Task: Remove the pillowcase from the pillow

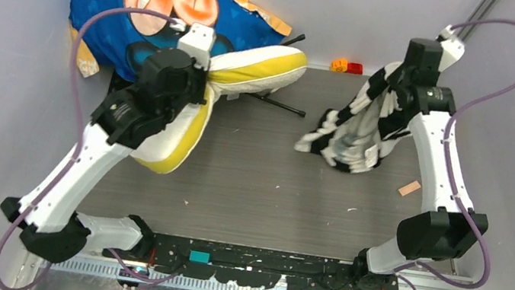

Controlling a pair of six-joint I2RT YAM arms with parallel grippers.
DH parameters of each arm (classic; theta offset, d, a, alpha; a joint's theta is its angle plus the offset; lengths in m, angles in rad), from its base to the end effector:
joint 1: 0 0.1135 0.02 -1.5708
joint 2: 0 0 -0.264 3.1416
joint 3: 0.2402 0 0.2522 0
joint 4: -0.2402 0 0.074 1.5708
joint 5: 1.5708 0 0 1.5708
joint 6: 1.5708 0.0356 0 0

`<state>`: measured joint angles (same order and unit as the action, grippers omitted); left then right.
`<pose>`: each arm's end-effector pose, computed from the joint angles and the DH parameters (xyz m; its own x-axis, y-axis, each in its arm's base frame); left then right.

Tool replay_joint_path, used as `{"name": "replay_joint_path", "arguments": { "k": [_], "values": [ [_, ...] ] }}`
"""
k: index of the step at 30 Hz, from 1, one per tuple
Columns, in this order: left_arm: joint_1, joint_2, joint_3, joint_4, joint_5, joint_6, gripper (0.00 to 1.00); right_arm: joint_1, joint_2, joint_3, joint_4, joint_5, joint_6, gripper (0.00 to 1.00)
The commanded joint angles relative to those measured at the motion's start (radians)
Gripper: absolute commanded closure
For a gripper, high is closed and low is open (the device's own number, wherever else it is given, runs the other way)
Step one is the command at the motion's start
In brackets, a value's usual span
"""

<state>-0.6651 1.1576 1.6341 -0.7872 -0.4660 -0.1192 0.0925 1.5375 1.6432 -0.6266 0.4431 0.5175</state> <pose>0.1711 -0.1139 0.4886 -0.2644 0.0724 -0.9617 0.1846 0.9825 0.0232 0.3405 0.0163 0.4100 -0.2887 0.4221 -0.8594 0.4944 0.8344 0.2437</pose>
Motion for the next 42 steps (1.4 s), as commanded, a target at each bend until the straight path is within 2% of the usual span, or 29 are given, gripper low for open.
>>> {"name": "replay_joint_path", "arguments": {
  "k": [1,2,3,4,5,6,7,8,10,11,13,16,19,21,24,26,28,33,35,38,42],
  "values": [
    [0.000,0.050,0.034,0.337,0.099,0.055,1.00,0.001,-0.065,0.172,-0.008,-0.047,-0.011,0.93],
    [0.002,0.067,0.030,0.357,0.136,0.058,1.00,0.002,-0.081,0.155,0.003,-0.101,-0.012,0.75],
    [0.000,0.082,0.022,0.369,0.179,0.062,1.00,0.002,-0.103,0.118,0.020,-0.177,-0.020,0.46],
    [0.001,0.094,0.008,0.373,0.245,0.064,1.00,0.002,-0.128,0.071,0.036,-0.220,-0.017,0.24],
    [0.001,0.103,-0.011,0.372,0.298,0.063,1.00,0.002,-0.170,0.007,0.054,-0.236,-0.003,0.13],
    [0.001,0.111,-0.032,0.365,0.354,0.062,1.00,0.003,-0.202,-0.056,0.073,-0.241,0.006,0.10],
    [0.001,0.116,-0.058,0.351,0.404,0.062,0.92,0.001,-0.236,-0.128,0.093,-0.242,0.010,0.09],
    [0.001,0.120,-0.084,0.329,0.432,0.056,0.76,0.001,-0.270,-0.195,0.112,-0.240,0.013,0.08],
    [0.000,0.130,-0.130,0.278,0.424,0.017,0.30,0.002,-0.328,-0.320,0.155,-0.235,0.015,0.08],
    [0.000,0.136,-0.150,0.248,0.401,-0.026,0.15,0.002,-0.354,-0.370,0.181,-0.239,0.014,0.08],
    [0.002,0.145,-0.181,0.189,0.342,-0.080,0.01,0.002,-0.394,-0.480,0.228,-0.249,0.003,0.08],
    [0.003,0.115,-0.249,0.147,0.252,-0.120,0.00,0.002,-0.449,-0.598,0.310,-0.251,-0.024,0.08],
    [0.030,0.030,-0.339,0.172,0.162,-0.134,0.00,0.002,-0.518,-0.725,0.435,-0.209,-0.057,0.09],
    [0.113,-0.016,-0.389,0.184,0.163,-0.154,0.00,0.002,-0.563,-0.833,0.559,-0.177,-0.099,0.09],
    [0.302,-0.065,-0.489,0.261,0.284,-0.213,0.00,0.002,-0.608,-0.983,0.764,-0.133,-0.148,0.09],
    [0.369,-0.096,-0.580,0.344,0.299,-0.248,0.00,0.002,-0.612,-1.059,0.861,-0.116,-0.179,0.09],
    [0.389,-0.129,-0.687,0.455,0.258,-0.255,0.00,0.002,-0.600,-1.110,0.930,-0.118,-0.237,0.09],
    [0.390,-0.175,-0.924,0.737,0.171,-0.117,0.00,0.001,-0.555,-1.193,1.059,-0.123,-0.382,0.08],
    [0.391,-0.157,-0.977,0.816,0.163,-0.061,0.00,0.002,-0.530,-1.210,1.089,-0.125,-0.378,0.08],
    [0.390,-0.105,-1.035,0.920,0.151,-0.082,0.00,0.002,-0.486,-1.235,1.136,-0.160,-0.351,0.08],
    [0.391,-0.028,-1.092,1.051,0.155,-0.080,0.02,0.001,-0.420,-1.261,1.184,-0.133,-0.355,0.08]
  ]
}}
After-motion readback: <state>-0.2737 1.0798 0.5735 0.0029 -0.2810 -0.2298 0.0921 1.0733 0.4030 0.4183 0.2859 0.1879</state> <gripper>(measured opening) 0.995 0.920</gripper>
